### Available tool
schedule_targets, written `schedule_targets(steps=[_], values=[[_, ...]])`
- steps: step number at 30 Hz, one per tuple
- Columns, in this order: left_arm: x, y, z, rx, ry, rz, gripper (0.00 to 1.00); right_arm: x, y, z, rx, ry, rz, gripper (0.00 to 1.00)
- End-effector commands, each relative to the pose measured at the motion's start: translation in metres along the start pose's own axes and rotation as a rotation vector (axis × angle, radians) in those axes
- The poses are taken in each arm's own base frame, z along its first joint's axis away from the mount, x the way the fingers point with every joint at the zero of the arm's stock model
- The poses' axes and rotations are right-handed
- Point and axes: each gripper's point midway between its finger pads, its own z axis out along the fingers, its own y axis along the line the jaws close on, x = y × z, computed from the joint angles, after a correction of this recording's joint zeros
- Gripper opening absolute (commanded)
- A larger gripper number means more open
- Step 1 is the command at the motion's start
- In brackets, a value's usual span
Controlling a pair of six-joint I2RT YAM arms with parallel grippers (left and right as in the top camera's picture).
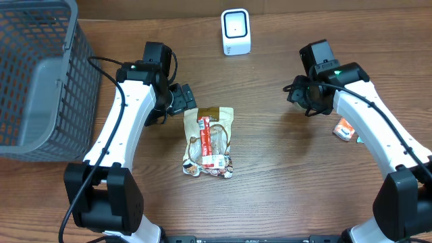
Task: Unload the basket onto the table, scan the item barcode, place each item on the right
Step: 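Turn the jar upright and raise it toward the white scanner, then hold the jar label up in front of the white scanner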
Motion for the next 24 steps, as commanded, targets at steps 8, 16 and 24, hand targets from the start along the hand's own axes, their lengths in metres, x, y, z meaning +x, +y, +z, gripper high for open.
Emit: schedule_targets(steps=[8,16,24], values=[[-0.006,-0.005,-0.013,0.024,-0.037,-0.003,1.0,-0.026,0.021,-0.025,-0.077,-0.1,-0.161,0.04],[-0.006,-0.005,-0.013,0.024,-0.037,-0.003,1.0,-0.067,0.07,-0.099,-0.278,-0.233,-0.281,0.03],[-0.006,-0.005,-0.013,0.024,-0.037,-0.003,1.0,-0.096,0.089,-0.161,-0.303,-0.27,-0.32,0.03]])
